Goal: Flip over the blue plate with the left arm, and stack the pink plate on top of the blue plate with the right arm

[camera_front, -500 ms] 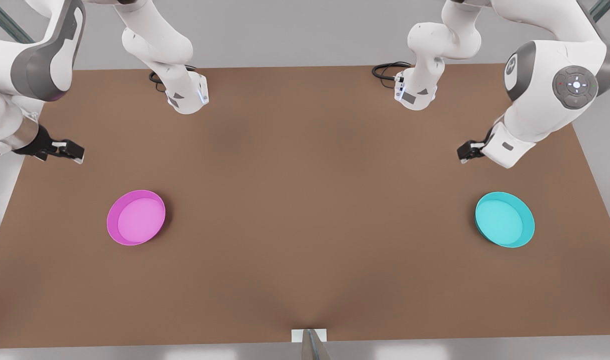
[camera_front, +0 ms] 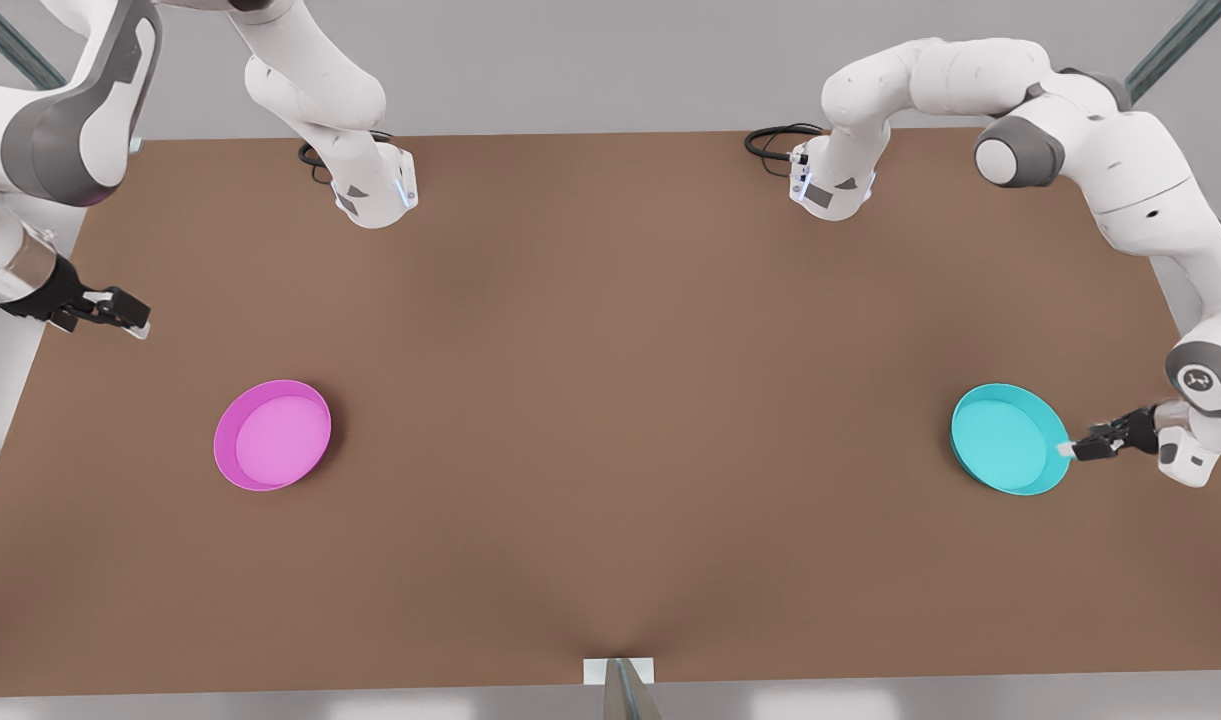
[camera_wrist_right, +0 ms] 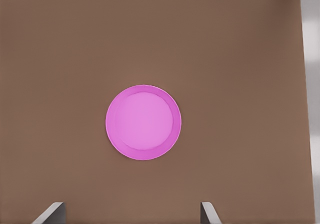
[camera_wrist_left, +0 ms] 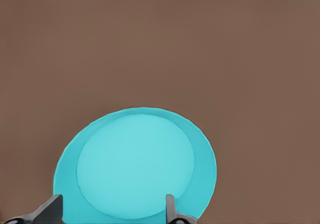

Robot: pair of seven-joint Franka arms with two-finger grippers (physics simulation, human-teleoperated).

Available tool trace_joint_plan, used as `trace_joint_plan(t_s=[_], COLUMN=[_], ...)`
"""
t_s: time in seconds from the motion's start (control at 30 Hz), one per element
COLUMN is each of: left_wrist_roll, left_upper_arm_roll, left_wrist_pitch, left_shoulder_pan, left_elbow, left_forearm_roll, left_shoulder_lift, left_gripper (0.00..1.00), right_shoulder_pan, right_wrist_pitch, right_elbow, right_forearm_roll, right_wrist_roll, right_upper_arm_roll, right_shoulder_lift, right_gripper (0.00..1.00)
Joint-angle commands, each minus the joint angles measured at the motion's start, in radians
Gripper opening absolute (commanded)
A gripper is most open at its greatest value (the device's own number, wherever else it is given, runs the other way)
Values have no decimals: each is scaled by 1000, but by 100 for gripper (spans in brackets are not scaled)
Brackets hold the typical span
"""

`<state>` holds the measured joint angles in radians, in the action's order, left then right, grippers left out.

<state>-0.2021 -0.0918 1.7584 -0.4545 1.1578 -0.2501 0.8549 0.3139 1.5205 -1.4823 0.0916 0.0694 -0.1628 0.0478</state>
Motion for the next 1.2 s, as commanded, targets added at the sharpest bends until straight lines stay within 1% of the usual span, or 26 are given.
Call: trace_joint_plan(t_s=[0.0, 0.13, 0.23, 0.3, 0.47, 0.5, 0.53, 0.57, 0.6, 0.67, 0.7, 0.77, 0.83, 0.87, 1.03, 1.07, 1.1, 1.17], left_wrist_roll=[-763, -1017, -1014, -959, -902, -875, -852, -835, -823, -787, -787, -783, -781, -780, -760, -758, -758, -758], left_upper_arm_roll=[1, -3, -3, -3, -3, -3, -5, -3, -3, -3, -3, -3, -3, -3, -2, 0, 0, 0], left_wrist_pitch=[138, 62, 65, 75, 81, 81, 81, 81, 81, 82, 84, 90, 90, 88, 90, 90, 90, 88], left_shoulder_pan=[-35, -47, -58, -58, -59, -59, -59, -59, -59, -59, -59, -61, -65, -65, -65, -65, -65, -65], left_elbow=[-10, 3, 3, 33, 37, 37, 36, 36, 36, 33, 31, 29, 28, 28, 28, 28, 28, 26], left_forearm_roll=[-15, -8, -8, -12, -17, -15, -17, -18, -21, -23, -23, -23, -23, -23, -23, -23, -23, -23], left_shoulder_lift=[39, 55, 85, 92, 107, 108, 108, 108, 113, 115, 119, 124, 127, 127, 135, 135, 135, 133], left_gripper=[100, 100, 100, 100, 100, 89, 86, 78, 73, 73, 67, 61, 51, 48, 47, 45, 40, 36], right_shoulder_pan=[-13, -13, -13, -13, -15, -15, -15, -15, -15, -15, -15, -15, -15, -15, -15, -15, -15, -15], right_wrist_pitch=[4, 3, -5, -6, -17, -17, -17, -17, -17, -19, -19, -19, -20, -23, -23, -23, -23, -23], right_elbow=[0, 0, 0, -1, 0, 0, 0, 0, 0, -1, 0, 0, -1, 0, 0, 0, 0, 0], right_forearm_roll=[-3, -3, -3, -3, -3, -3, -3, -3, -3, -3, -3, -3, -3, -3, -3, -3, -3, -3], right_wrist_roll=[7, 9, 9, 9, 7, 7, 7, 7, 7, 7, 7, 7, 7, 7, 7, 7, 7, 7], right_upper_arm_roll=[-1, -1, -1, -1, -1, -1, -1, -1, -1, -1, -1, -1, -1, -1, -1, -1, -1, -1], right_shoulder_lift=[0, 1, 3, 6, 9, 9, 9, 9, 9, 9, 9, 9, 9, 10, 14, 14, 14, 15], right_gripper=[100, 100, 100, 100, 100, 100, 100, 100, 100, 100, 100, 100, 100, 100, 100, 100, 100, 100])
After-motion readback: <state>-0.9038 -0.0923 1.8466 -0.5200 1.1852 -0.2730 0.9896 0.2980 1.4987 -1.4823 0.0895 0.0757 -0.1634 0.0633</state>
